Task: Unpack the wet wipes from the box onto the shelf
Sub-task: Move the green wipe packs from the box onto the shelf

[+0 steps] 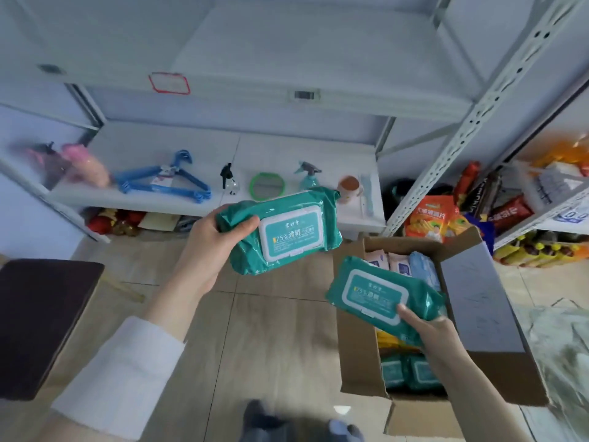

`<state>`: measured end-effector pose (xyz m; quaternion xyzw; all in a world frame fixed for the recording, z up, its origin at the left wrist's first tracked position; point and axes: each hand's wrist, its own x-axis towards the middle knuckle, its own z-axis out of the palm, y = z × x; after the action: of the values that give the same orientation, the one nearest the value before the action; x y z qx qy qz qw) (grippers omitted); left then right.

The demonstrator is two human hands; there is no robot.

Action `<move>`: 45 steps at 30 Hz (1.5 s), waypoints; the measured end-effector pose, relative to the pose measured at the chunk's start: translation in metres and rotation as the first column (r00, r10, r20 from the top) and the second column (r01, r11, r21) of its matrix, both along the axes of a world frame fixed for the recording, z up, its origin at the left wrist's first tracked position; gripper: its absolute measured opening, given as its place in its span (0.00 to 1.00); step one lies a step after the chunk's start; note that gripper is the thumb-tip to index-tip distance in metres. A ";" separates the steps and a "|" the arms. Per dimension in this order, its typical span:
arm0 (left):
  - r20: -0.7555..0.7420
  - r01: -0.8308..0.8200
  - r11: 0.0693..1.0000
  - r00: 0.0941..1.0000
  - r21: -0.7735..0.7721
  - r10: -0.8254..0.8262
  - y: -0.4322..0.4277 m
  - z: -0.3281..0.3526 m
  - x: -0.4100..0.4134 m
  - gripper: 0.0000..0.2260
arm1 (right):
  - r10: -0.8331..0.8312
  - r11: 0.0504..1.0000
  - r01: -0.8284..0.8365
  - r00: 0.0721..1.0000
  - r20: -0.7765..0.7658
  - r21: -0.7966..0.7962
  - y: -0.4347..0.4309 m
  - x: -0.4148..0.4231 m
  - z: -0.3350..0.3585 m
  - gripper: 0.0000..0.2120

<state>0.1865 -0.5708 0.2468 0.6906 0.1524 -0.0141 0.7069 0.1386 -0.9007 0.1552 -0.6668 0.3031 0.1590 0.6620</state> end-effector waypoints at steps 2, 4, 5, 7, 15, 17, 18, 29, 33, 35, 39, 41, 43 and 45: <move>0.039 -0.011 1.000 0.999 -0.012 0.012 0.025 0.017 0.009 0.07 | 0.032 0.999 -0.030 0.997 0.074 -0.028 0.027 0.016 0.018 0.43; 0.067 -0.023 0.999 0.997 -0.026 0.025 0.045 0.028 0.020 0.09 | 0.052 0.997 -0.046 0.992 0.117 -0.055 0.047 0.034 0.035 0.46; 0.077 -0.031 0.999 0.996 -0.032 0.033 0.054 0.033 0.025 0.10 | 0.068 0.997 -0.061 0.988 0.135 -0.057 0.055 0.044 0.043 0.46; 0.096 -0.049 0.998 0.994 -0.051 0.054 0.070 0.039 0.038 0.12 | 0.089 0.995 -0.079 0.983 0.163 -0.066 0.066 0.063 0.055 0.51; 0.215 -0.084 0.995 0.972 -0.054 0.094 0.098 0.060 0.124 0.04 | 0.087 0.996 -0.080 0.946 0.311 -0.034 0.087 0.148 0.093 0.36; 0.236 -0.091 0.995 0.967 -0.041 0.099 0.094 0.068 0.159 0.02 | 0.078 0.997 -0.064 0.939 0.335 -0.052 0.081 0.180 0.100 0.40; 0.244 -0.088 0.996 0.965 -0.036 0.094 0.090 0.072 0.178 0.02 | 0.073 0.996 -0.051 0.935 0.346 -0.073 0.078 0.197 0.104 0.45; 0.280 0.020 0.997 0.960 -0.073 0.002 0.023 0.101 0.382 0.05 | -0.011 0.998 0.040 0.892 0.452 -0.054 0.024 0.363 0.138 0.39; 0.283 0.045 0.996 0.959 -0.076 -0.021 0.005 0.102 0.457 0.05 | -0.020 0.998 0.046 0.904 0.427 -0.051 0.009 0.427 0.141 0.33; 0.291 0.070 0.995 0.956 -0.069 -0.047 -0.003 0.102 0.496 0.05 | -0.031 0.994 0.072 0.904 0.427 -0.080 0.002 0.457 0.141 0.45; 0.311 0.118 0.992 0.945 -0.047 -0.098 -0.017 0.100 0.573 0.05 | -0.105 0.984 0.158 0.886 0.451 -0.082 -0.013 0.515 0.144 0.22; 0.307 0.139 0.989 0.944 -0.052 -0.116 -0.027 0.095 0.608 0.05 | -0.123 0.975 0.195 0.878 0.462 -0.111 -0.025 0.542 0.139 0.18; 0.297 0.162 0.985 0.945 -0.054 -0.139 -0.037 0.089 0.640 0.05 | -0.140 0.970 0.214 0.884 0.447 -0.119 -0.036 0.570 0.136 0.20; 0.286 0.182 0.982 0.945 -0.051 -0.160 -0.048 0.081 0.670 0.05 | -0.168 0.970 0.227 0.887 0.430 -0.089 -0.050 0.600 0.134 0.16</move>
<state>0.8562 -0.6191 0.3273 0.6687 -0.0104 0.0167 0.7433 0.7391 -0.9503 0.2893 -0.6949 0.2303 -0.0773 0.6768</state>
